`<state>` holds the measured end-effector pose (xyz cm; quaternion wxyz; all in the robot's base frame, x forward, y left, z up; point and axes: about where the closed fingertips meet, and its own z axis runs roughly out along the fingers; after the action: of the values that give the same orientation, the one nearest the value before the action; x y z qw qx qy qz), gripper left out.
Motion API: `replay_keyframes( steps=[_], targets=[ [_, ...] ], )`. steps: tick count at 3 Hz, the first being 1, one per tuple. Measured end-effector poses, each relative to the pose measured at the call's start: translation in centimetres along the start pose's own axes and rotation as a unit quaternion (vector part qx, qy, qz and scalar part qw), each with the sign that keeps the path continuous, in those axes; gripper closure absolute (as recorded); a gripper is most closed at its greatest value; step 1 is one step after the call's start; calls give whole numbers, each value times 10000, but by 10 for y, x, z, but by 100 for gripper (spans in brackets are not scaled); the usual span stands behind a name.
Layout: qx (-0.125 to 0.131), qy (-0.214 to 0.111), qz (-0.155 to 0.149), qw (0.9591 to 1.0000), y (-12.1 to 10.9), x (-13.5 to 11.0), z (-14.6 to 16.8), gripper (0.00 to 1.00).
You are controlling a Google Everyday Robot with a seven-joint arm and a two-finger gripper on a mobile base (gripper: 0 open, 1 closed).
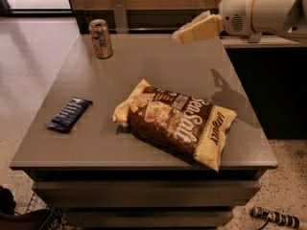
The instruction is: Knock orange can over
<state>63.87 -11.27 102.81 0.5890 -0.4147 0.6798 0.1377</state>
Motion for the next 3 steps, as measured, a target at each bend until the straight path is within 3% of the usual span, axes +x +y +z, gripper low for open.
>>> replay_keyframes(
  steps=[1, 3],
  targets=[
    [-2, 0, 0, 10000, 0, 0, 0, 0],
    [36, 232, 196, 9995, 11, 33, 64, 0]
  ],
)
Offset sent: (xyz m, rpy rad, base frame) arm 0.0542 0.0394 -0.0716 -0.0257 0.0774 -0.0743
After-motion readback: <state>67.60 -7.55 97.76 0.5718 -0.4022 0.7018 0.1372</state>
